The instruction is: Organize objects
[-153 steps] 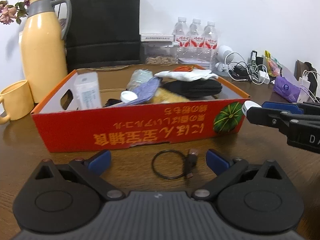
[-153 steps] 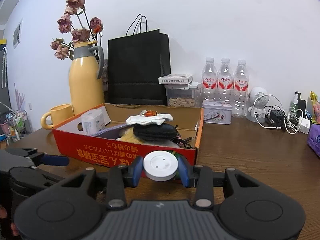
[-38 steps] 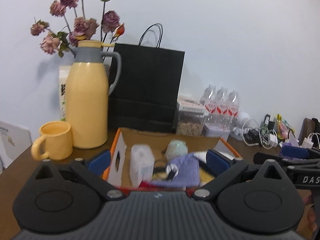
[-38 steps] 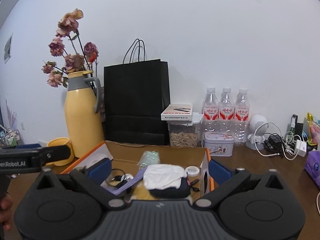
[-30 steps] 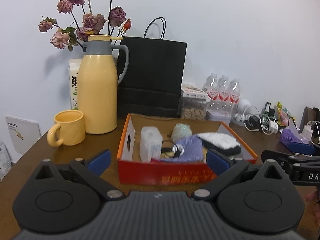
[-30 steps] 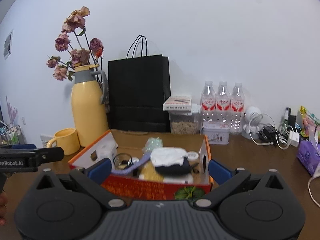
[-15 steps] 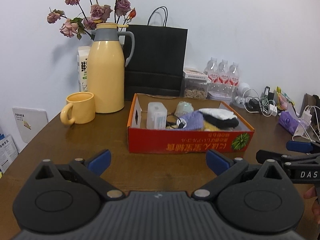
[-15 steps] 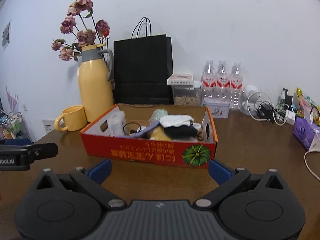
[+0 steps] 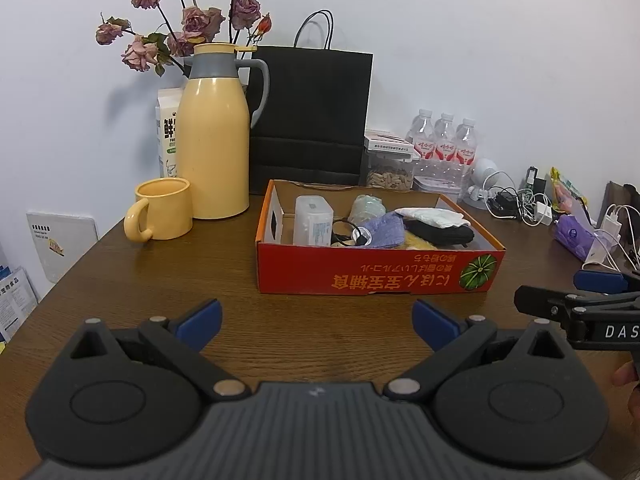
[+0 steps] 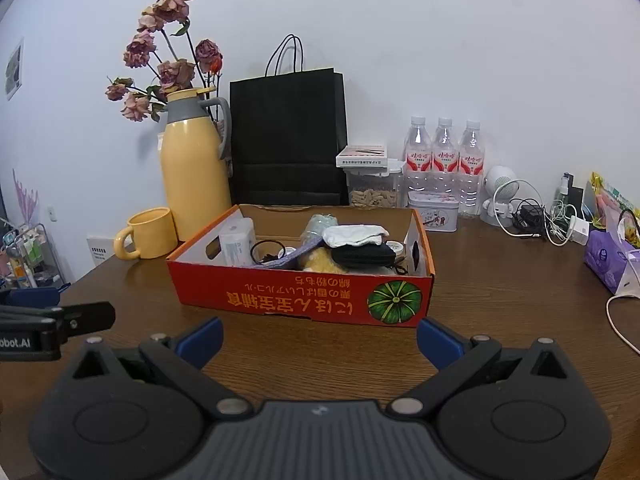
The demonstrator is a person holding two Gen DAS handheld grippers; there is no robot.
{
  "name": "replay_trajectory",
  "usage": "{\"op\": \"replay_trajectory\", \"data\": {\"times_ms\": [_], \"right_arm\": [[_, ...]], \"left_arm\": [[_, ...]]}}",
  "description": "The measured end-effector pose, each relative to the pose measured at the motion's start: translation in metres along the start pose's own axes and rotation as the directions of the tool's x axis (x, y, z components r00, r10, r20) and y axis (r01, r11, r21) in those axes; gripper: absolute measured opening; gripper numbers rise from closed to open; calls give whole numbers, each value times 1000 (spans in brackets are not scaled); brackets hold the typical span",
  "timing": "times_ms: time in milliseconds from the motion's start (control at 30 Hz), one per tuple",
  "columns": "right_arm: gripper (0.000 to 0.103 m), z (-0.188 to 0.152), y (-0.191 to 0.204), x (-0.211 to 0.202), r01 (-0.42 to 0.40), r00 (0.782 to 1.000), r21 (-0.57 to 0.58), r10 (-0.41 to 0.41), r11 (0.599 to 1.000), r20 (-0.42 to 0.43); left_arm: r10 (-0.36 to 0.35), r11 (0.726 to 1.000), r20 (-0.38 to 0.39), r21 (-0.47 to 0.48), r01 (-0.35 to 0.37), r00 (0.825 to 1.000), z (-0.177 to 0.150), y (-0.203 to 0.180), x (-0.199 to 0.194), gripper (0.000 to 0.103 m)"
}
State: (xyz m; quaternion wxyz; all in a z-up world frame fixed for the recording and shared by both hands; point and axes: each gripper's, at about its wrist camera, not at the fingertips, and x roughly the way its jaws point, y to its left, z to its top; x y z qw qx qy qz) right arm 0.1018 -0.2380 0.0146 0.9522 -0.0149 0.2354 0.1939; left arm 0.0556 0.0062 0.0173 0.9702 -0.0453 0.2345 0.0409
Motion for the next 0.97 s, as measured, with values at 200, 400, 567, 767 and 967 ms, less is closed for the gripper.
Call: {"op": "replay_trajectory", "data": {"times_ms": [200,400,567,767,967], "right_arm": [[103,0,0,0,0,1000,1,0,1000,1],[103,0,-1,0,0,1000,2,0,1000,0],[103,0,-2,0,-1,1000,2,1,1000,-1],[103,0,-1,1,0,1000,3,0,1000,-1],[103,-1,-3,1,0,1000,3,0,1000,-4]], "left_arm": [[2,1000,4,6,-2,1000,0,-3,-3,103],[2,1000,8,11,-2,1000,2,-4,-2,103],[2,1000,6,13,-3,1000,2,-5,-1,103],[0,1000,11,21,0,1000,0,-7,0,103],[-1,1000,16,31,1,1000,-1,-8,1,103]]}}
